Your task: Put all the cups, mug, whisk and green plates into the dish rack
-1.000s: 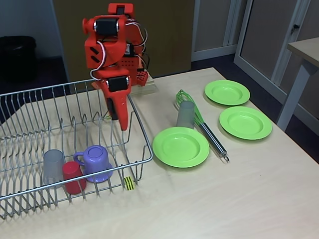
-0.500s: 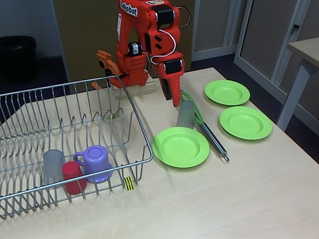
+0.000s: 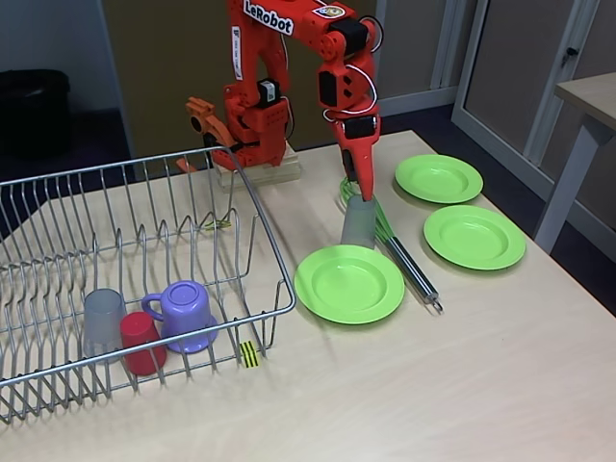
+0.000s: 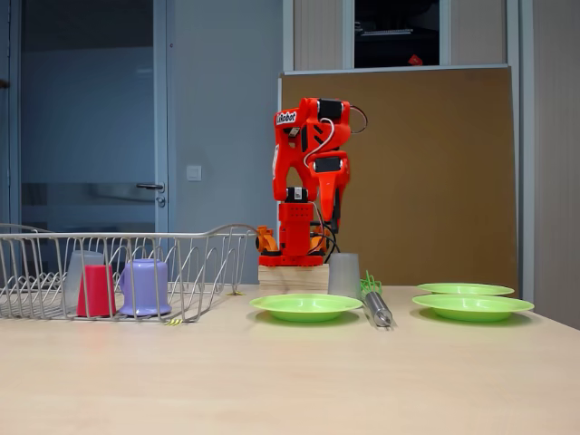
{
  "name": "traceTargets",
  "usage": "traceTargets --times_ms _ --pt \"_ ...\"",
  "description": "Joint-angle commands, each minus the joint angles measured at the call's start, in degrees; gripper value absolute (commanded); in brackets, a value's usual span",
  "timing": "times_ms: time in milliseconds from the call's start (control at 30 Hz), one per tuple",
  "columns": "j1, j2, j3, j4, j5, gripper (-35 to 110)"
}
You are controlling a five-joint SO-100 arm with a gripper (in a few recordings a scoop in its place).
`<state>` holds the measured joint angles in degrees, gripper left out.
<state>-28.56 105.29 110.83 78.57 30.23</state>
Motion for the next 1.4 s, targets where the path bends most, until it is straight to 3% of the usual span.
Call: traceTargets --times_ms 0,433,1367 --pt "-3.1 1.3 1.5 -0.2 5.9 41" --pt "-10.5 -2.5 6.2 -7.6 20.5 48" --pt "-6.4 -6.3 14.6 -20.1 17.5 43"
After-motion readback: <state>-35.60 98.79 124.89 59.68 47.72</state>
